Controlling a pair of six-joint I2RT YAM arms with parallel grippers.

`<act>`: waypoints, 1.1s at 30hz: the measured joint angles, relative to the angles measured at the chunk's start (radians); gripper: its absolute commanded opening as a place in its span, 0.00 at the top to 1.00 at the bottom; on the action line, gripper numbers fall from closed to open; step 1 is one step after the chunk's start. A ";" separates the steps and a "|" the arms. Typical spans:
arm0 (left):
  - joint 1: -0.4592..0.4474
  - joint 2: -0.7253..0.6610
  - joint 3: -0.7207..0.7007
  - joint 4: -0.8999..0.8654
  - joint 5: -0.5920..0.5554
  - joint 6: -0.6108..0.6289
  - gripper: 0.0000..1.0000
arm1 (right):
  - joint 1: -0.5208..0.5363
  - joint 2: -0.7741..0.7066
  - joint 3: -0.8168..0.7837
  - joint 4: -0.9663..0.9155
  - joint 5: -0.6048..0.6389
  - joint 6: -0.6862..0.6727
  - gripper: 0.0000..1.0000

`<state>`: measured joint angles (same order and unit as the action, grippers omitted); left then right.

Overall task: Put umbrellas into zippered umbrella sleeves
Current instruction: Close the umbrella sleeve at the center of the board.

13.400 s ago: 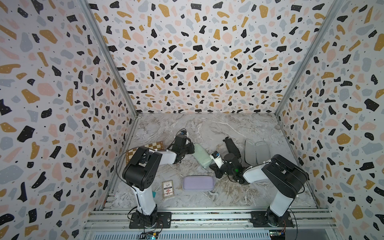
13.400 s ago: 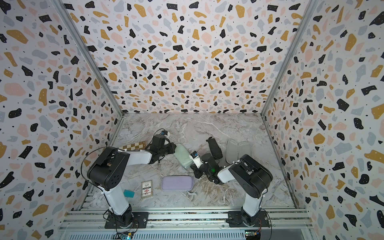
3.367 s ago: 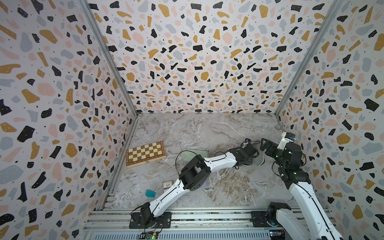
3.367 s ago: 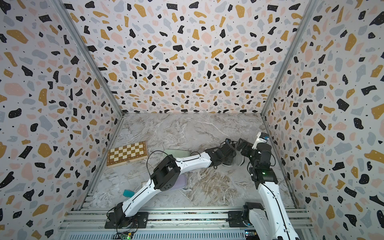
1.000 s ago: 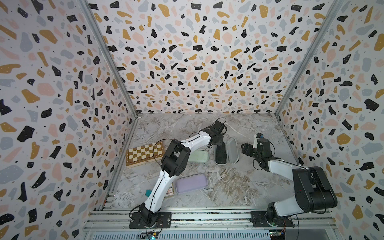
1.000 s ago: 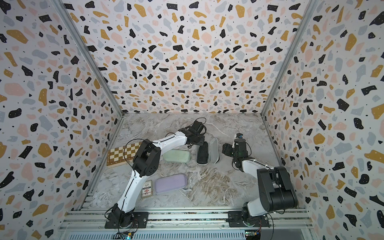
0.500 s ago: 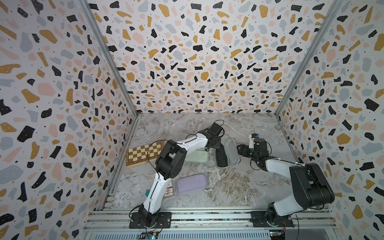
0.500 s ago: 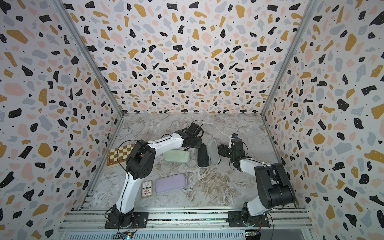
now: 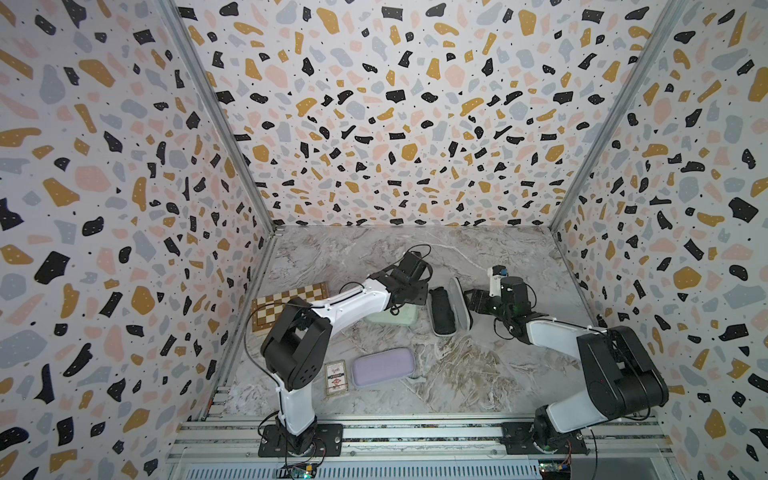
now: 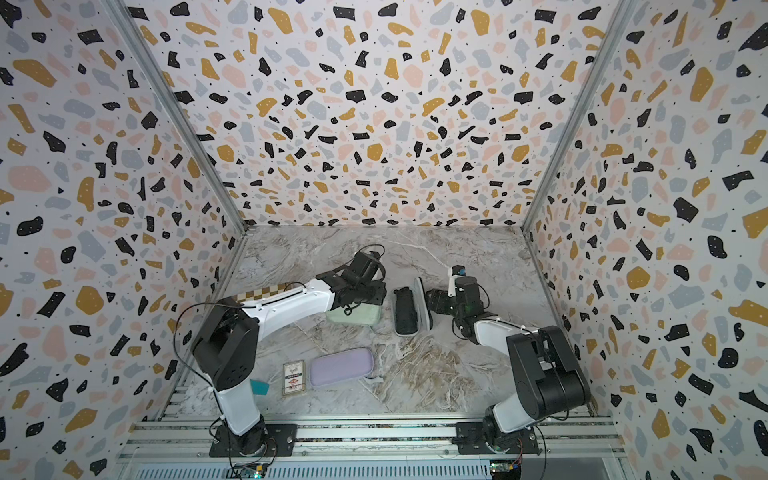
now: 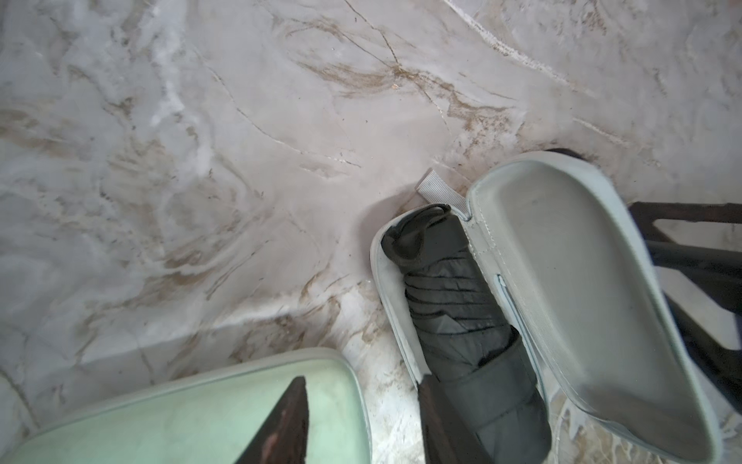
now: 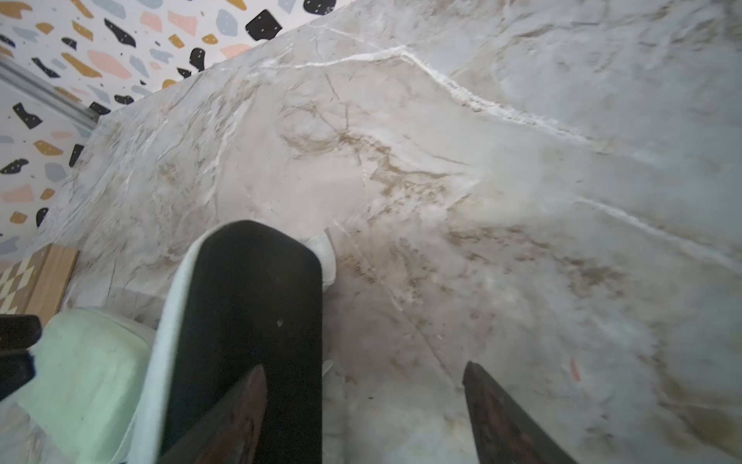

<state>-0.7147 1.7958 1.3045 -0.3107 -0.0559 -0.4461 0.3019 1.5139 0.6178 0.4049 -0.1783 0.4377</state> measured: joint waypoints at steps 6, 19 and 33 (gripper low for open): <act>0.000 -0.099 -0.126 0.050 0.003 -0.003 0.58 | 0.125 0.072 0.065 -0.013 0.073 -0.033 0.18; 0.000 -0.020 -0.149 0.162 0.062 -0.017 0.57 | 0.233 0.203 0.146 -0.049 0.219 -0.053 0.15; -0.087 0.142 -0.039 0.184 0.074 -0.048 0.62 | 0.145 0.139 0.047 0.022 0.061 -0.050 0.14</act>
<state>-0.8013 1.9377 1.2655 -0.1268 0.0181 -0.4942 0.4469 1.6531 0.6643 0.4271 -0.1173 0.3878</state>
